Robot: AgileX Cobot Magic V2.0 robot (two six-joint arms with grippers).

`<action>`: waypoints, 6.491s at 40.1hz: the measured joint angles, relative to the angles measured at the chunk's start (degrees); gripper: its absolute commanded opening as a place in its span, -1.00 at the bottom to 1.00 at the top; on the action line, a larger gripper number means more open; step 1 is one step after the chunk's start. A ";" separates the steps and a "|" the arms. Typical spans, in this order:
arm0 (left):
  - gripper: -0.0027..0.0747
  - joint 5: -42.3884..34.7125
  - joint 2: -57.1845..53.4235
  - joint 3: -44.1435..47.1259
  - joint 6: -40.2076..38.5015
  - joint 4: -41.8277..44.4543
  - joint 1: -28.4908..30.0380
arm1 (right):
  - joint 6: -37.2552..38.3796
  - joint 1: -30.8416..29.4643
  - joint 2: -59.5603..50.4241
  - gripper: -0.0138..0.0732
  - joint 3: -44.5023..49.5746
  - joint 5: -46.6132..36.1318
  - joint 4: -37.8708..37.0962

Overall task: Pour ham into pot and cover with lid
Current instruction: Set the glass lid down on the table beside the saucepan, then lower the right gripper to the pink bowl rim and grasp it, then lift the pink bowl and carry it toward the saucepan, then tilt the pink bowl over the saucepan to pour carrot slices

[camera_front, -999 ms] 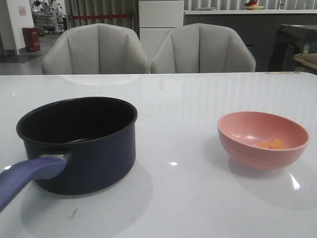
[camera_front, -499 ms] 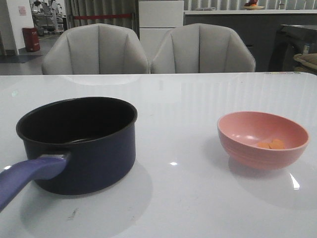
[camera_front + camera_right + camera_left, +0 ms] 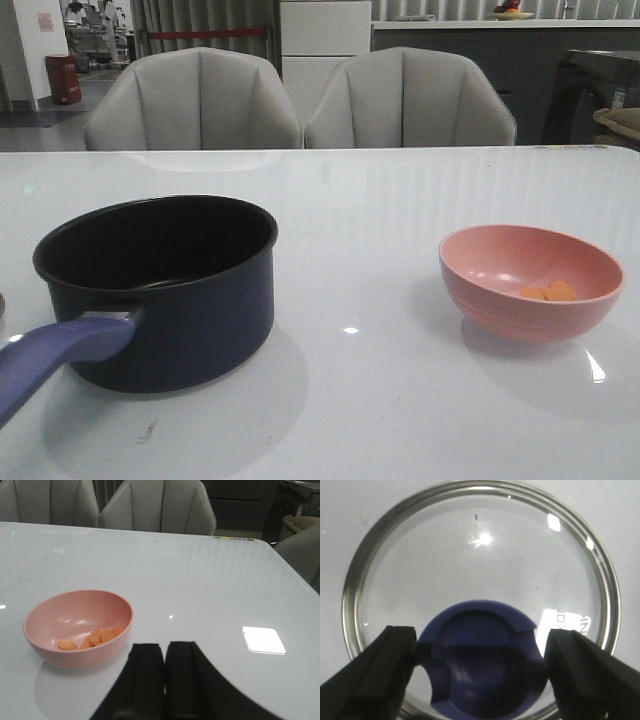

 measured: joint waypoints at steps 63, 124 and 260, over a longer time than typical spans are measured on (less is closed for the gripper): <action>0.42 -34.09 -86.97 44.88 0.00 1.14 -16.94 | 0.00 0.00 0.00 -0.34 0.00 0.00 0.00; 0.42 -39.86 -89.84 48.97 0.00 2.05 -22.40 | 7.29 0.00 31.00 0.69 -21.66 2.18 3.53; 0.42 -40.12 -89.84 48.97 0.00 2.05 -22.40 | -30.30 36.39 99.25 -0.37 -62.75 -43.54 -2.76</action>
